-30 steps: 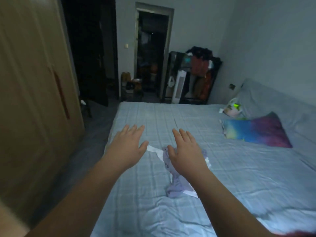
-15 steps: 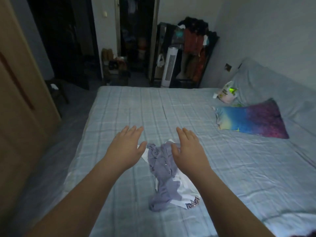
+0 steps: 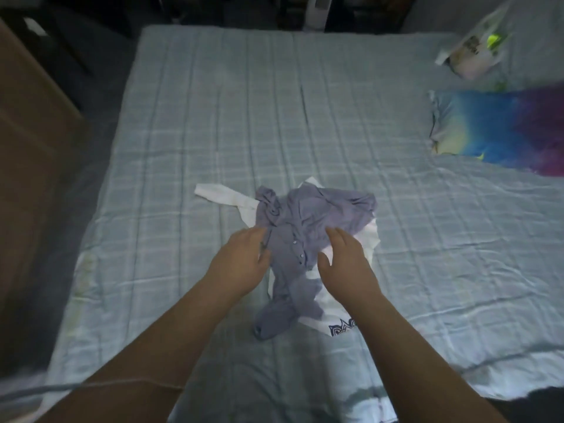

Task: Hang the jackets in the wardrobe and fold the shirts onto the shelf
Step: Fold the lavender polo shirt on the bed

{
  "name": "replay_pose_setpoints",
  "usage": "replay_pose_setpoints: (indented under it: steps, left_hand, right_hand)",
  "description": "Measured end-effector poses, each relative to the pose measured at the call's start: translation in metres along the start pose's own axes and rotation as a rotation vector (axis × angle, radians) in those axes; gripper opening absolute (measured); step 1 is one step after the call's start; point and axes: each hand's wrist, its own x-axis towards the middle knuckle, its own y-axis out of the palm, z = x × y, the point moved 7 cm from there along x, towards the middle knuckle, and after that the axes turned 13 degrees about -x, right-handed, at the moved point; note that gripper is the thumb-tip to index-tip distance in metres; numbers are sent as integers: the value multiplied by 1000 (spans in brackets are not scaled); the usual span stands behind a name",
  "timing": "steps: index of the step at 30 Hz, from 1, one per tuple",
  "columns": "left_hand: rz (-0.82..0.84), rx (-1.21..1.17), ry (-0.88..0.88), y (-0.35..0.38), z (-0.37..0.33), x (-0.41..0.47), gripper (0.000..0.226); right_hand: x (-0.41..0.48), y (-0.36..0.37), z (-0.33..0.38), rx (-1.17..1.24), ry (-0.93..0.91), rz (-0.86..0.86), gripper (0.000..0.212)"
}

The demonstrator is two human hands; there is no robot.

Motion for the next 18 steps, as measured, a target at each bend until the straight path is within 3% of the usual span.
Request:
replay_pose_setpoints:
  steps: [5, 8, 9, 13, 18]
  left_hand:
    - [179, -73, -218, 108, 74, 34, 42]
    - [295, -108, -330, 169, 109, 44, 21]
    - [311, -113, -353, 186, 119, 45, 23]
    - [327, -89, -333, 232, 136, 44, 62]
    - [259, -92, -359, 230, 128, 47, 60]
  right_hand:
    - [32, 120, -44, 3, -19, 255, 51]
    - [39, 195, -62, -43, -48, 453, 43]
    - [40, 216, -69, -67, -36, 490, 38]
    - [36, 264, -88, -37, 42, 466, 34]
    - [36, 259, -87, 36, 72, 480, 26]
